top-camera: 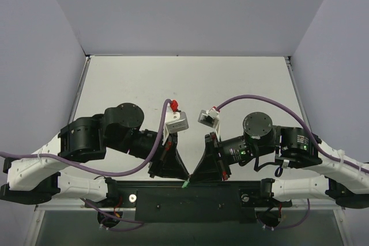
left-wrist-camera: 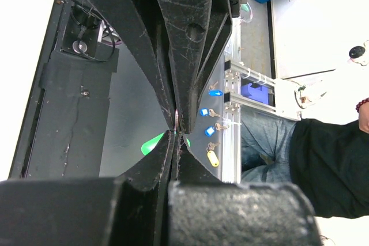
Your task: Remove the keys from the keyring
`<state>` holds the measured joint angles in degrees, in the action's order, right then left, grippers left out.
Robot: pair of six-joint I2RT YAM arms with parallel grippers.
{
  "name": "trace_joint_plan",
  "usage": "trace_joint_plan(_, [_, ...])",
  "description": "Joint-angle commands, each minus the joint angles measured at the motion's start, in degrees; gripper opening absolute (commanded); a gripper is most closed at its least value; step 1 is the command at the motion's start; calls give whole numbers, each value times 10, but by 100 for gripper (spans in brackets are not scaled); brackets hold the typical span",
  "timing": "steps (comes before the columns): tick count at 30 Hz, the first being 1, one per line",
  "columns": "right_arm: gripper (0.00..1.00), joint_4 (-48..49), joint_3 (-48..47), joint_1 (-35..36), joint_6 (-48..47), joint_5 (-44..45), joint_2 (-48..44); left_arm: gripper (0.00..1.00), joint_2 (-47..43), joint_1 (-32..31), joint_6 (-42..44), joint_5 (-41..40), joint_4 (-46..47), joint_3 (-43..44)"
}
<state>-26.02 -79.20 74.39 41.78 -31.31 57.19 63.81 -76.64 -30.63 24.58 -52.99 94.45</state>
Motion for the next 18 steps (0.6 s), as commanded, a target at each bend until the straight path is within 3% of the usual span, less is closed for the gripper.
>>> trace_joint_plan(1, [0,-4,-6,-6,-11,58,-7,0,-25,-6,-17,32,17,17])
trace_joint_plan(8, [0,28,16,-6,-4,122,-34,0,-73,-4,-70,-55,94,-25])
trace_joint_plan(13, [0,49,30,-7,3,156,-46,10,-107,-4,-95,-175,115,-70])
trace_joint_plan(16, [0,60,37,-7,7,175,-50,16,-134,-4,-108,-181,175,-107])
trace_joint_plan(18, [0,70,41,-7,10,183,-53,26,-147,-4,-117,-196,202,-129])
